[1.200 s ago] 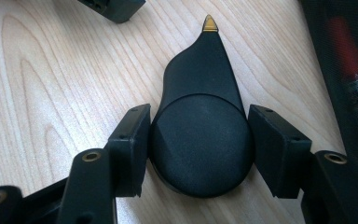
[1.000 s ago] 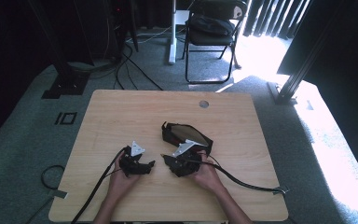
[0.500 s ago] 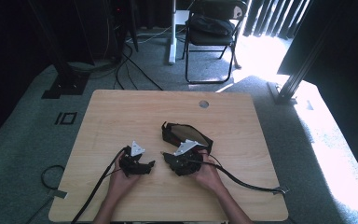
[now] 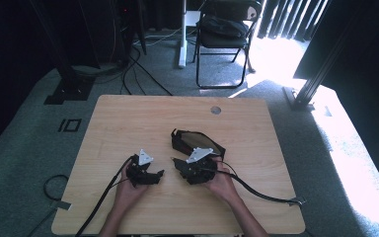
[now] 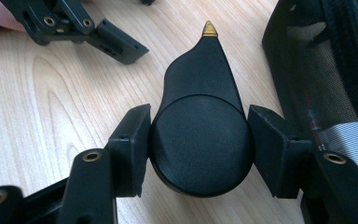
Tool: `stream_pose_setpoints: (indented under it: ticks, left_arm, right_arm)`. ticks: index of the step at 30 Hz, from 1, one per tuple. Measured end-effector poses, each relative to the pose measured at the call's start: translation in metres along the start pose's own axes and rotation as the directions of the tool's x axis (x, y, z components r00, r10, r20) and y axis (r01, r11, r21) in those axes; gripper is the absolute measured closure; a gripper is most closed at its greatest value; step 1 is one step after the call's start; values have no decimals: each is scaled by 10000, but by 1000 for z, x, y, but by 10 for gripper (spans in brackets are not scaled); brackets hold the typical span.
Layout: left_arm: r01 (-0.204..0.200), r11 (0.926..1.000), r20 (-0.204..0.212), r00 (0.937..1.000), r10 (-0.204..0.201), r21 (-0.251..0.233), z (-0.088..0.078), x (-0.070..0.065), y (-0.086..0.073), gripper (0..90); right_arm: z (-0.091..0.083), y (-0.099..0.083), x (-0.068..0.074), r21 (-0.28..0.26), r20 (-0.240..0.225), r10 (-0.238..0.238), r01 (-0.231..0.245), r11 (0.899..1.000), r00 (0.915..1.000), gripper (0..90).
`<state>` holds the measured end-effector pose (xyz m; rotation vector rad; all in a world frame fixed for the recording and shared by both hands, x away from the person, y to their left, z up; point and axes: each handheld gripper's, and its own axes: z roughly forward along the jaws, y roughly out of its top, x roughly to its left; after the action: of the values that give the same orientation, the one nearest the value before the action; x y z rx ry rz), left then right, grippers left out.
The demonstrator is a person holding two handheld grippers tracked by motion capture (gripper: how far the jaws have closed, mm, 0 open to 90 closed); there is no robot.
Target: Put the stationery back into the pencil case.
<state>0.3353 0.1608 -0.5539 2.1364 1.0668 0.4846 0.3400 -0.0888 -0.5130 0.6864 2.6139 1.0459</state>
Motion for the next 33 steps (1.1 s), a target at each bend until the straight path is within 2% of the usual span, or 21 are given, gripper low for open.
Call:
stream_pose_setpoints:
  ticks: [33]
  left_arm:
    - [-11,10000,15,10000,11,29,0,0,0,207]
  right_arm:
    - [-28,10,-4,-808,406,-25,58,9967,9992,414]
